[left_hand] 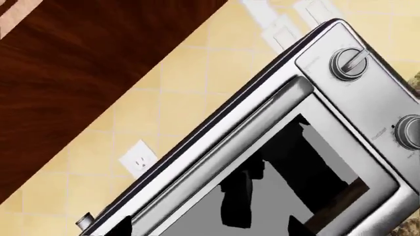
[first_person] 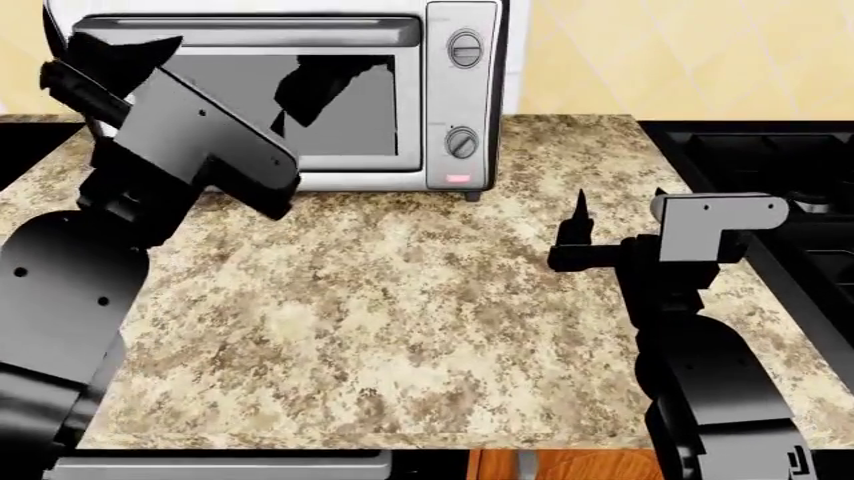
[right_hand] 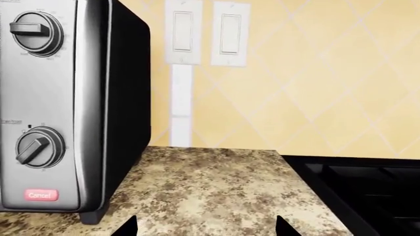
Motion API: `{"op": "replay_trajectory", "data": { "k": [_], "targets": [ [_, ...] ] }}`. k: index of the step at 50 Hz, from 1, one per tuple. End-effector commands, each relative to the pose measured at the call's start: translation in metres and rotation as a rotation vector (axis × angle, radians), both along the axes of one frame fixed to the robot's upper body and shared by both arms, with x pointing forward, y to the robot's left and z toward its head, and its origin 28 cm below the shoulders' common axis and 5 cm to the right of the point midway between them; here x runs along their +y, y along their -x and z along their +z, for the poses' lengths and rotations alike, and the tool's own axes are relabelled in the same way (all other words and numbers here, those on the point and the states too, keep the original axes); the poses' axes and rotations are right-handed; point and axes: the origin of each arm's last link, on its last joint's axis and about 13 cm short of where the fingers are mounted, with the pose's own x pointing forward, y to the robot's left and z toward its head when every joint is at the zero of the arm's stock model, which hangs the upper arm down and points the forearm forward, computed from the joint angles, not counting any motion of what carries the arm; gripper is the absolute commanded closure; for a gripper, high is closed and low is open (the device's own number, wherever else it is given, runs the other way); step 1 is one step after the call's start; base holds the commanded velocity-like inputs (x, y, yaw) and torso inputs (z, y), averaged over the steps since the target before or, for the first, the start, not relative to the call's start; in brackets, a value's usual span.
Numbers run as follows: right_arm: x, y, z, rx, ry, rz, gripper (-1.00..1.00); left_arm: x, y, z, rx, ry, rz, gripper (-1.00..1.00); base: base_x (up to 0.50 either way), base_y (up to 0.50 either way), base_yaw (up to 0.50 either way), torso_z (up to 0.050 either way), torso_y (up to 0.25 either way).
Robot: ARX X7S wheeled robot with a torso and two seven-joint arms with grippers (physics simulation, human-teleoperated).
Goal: Open the toaster oven door.
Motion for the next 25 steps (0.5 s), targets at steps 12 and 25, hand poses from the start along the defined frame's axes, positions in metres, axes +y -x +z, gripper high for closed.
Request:
{"op": "replay_trajectory", "data": {
  "k": [12,25],
  "targets": [
    [0.0,0.001,-0.001,-0.006,-0.014,0.004,-1.0,0.016,-0.009,0.043,0.106,-0.524,-0.1,-1.0,0.0,0.0,0.0,0.0,0.0],
    [-0.002,0.002,-0.002,-0.008,-0.019,-0.001,-1.0,0.021,-0.022,0.07,0.138,-0.593,-0.086,-1.0,0.0,0.0,0.0,0.0,0.0]
  ]
}}
